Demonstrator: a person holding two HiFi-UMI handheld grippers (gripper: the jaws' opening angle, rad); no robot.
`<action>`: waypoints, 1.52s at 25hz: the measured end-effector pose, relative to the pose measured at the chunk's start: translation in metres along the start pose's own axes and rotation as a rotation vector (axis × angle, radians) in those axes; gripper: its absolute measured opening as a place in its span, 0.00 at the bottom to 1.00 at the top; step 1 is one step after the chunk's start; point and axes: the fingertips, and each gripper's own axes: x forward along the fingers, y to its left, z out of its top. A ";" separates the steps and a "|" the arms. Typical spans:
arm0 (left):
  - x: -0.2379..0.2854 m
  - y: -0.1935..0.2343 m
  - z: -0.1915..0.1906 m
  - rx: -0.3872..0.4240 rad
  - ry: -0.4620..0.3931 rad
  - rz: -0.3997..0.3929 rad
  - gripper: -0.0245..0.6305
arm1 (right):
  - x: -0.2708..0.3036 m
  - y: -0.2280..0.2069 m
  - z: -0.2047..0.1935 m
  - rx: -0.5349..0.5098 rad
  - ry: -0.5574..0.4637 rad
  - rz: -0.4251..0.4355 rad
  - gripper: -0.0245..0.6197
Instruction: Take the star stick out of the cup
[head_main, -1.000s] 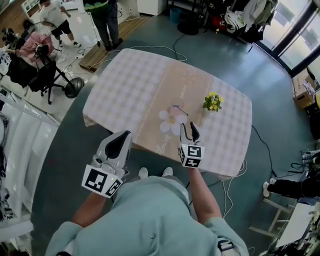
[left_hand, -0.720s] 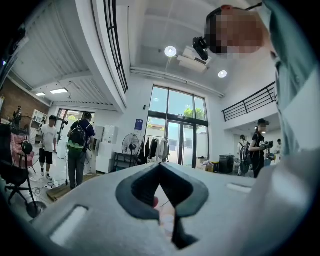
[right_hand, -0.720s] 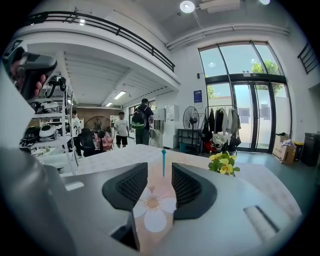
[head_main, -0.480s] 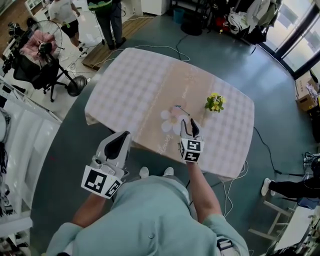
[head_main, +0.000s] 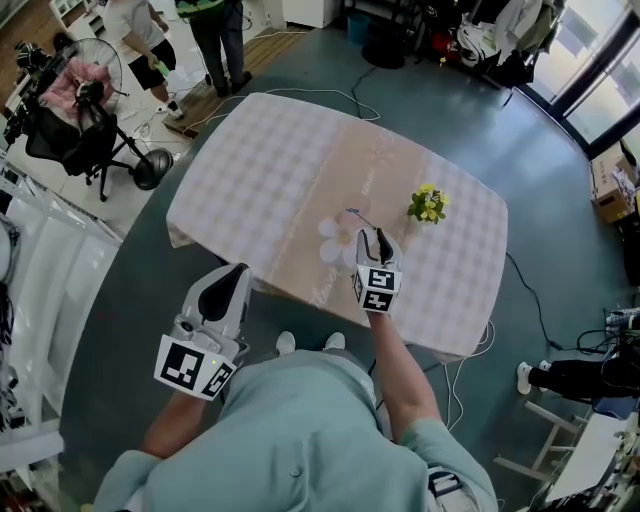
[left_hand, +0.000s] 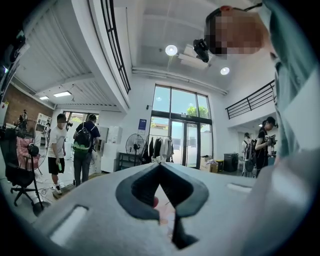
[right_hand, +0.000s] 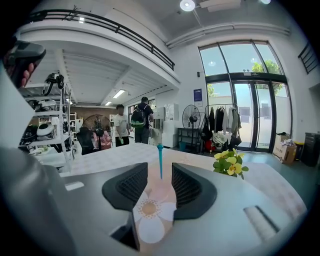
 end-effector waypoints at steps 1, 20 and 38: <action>0.000 0.000 0.000 0.001 -0.001 0.002 0.04 | 0.002 0.000 0.001 0.000 -0.004 0.001 0.24; 0.000 0.007 0.004 0.010 0.010 0.047 0.04 | 0.030 -0.006 -0.008 0.017 -0.003 -0.029 0.21; 0.005 0.009 0.008 0.014 0.010 0.049 0.04 | 0.033 -0.006 -0.005 0.023 -0.011 -0.032 0.14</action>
